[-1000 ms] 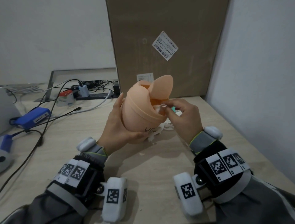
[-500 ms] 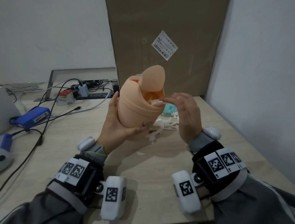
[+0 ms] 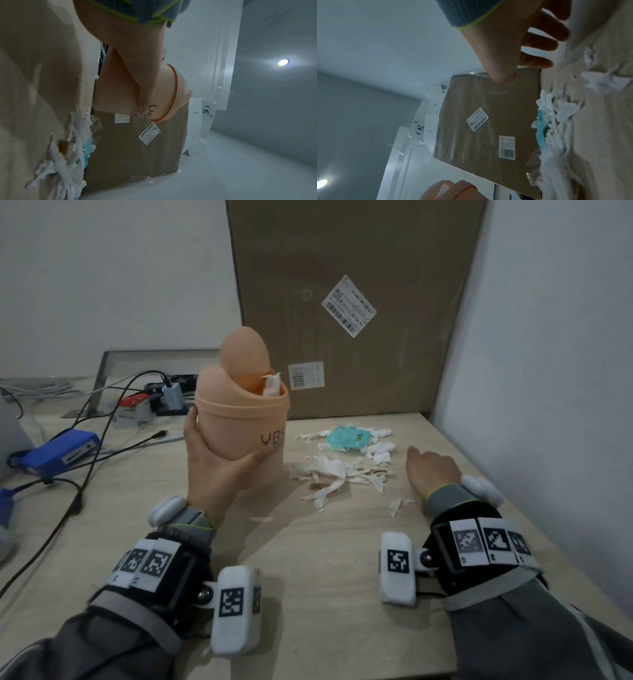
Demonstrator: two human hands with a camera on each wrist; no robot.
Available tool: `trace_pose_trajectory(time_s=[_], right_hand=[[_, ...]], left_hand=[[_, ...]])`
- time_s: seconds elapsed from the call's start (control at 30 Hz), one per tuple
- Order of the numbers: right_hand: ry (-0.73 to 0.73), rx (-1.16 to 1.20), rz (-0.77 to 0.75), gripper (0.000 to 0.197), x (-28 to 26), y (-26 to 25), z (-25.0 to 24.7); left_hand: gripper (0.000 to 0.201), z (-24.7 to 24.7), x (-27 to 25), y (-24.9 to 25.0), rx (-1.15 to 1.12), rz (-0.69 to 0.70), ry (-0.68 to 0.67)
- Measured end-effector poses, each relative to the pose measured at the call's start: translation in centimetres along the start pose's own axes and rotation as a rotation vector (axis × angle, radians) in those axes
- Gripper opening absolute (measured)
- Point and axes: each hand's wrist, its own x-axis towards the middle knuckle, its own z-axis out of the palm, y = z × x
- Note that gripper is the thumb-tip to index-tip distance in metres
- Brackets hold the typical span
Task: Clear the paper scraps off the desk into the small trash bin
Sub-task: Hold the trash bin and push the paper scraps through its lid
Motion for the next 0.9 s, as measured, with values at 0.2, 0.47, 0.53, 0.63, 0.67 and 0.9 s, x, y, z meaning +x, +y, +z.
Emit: trace_pose_trajectory(time_s=[0.2, 0.47, 0.53, 0.63, 0.67, 0.9], right_hand=[[-0.227, 0.544, -0.002, 0.046, -1.7, -1.8, 0.8], [-0.180, 0.828, -0.134, 0.045, -1.3, -1.7, 0.1], [-0.025, 0.695, -0.037, 0.045, -0.7, -0.6, -0.6], [-0.003, 0.534, 0.047, 0.030, -0.1, 0.9, -0.8], [-0.032, 0.568, 0.068, 0.024, 0.1, 0.9, -0.6], [-0.376, 0.809, -0.132, 0.038, -1.5, -1.6, 1.1]], left_hand=[[0.130, 0.0, 0.0, -0.3, -0.002, -0.015, -0.011], [0.131, 0.0, -0.1, -0.1, -0.013, -0.021, -0.012], [0.132, 0.0, -0.1, -0.1, -0.015, -0.027, -0.008], [0.132, 0.0, -0.1, -0.1, -0.014, -0.027, -0.006], [0.132, 0.0, -0.1, -0.1, -0.013, -0.028, -0.007], [0.130, 0.0, -0.1, -0.1, -0.020, -0.026, -0.006]])
